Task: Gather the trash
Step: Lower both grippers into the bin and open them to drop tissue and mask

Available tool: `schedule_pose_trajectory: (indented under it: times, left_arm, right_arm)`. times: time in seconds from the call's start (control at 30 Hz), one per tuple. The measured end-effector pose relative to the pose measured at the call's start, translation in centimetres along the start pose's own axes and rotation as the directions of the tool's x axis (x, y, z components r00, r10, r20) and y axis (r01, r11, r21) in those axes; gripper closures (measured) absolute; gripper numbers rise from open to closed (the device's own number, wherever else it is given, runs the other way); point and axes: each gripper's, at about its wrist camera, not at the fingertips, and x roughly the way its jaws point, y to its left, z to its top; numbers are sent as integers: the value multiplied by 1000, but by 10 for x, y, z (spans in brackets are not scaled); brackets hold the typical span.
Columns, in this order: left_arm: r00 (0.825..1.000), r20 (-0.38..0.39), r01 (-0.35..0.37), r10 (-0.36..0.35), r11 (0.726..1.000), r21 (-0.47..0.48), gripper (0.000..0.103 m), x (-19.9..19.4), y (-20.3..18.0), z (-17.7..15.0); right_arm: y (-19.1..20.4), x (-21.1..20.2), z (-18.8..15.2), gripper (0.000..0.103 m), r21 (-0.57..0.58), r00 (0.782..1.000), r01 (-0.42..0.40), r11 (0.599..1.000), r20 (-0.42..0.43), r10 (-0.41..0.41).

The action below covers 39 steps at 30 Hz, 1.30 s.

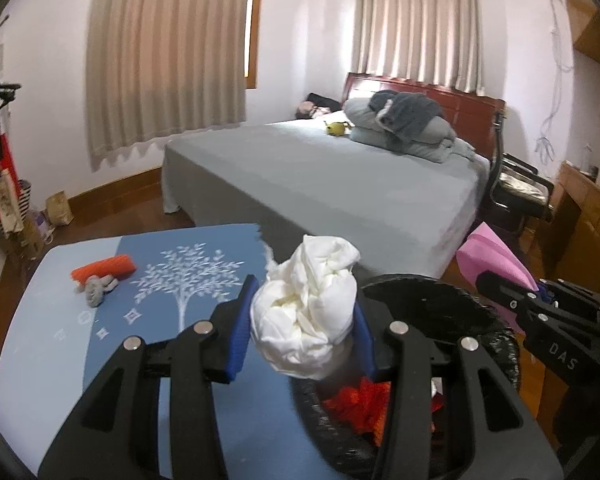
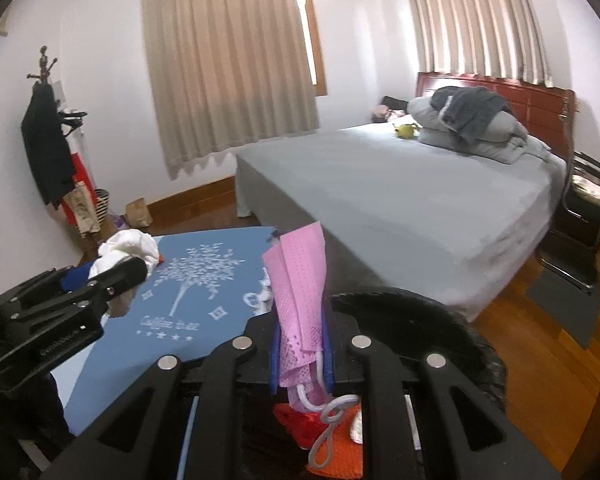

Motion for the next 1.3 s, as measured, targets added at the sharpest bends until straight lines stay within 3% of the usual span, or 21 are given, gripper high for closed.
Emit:
schedule_pose_trajectory:
  times: [0.4, 0.63, 1.2, 1.3]
  left_arm:
    - [997, -11, 77, -77, 995, 59, 60, 10, -47, -9]
    - [992, -29, 124, -122, 989, 84, 60, 22, -67, -17]
    - [983, -111, 157, -145, 982, 109, 60, 71, -82, -41]
    - [980, -125, 166, -152, 980, 107, 59, 80, -82, -42]
  right_arm:
    - [-36, -21, -21, 87, 31, 994, 113, 993, -3, -113]
    - [-56, -26, -30, 87, 54, 990, 140, 989, -8, -140]
    - [-85, 14, -43, 87, 79, 986, 152, 985, -83, -145]
    - [-87, 23, -48, 80, 83, 984, 154, 985, -105, -145]
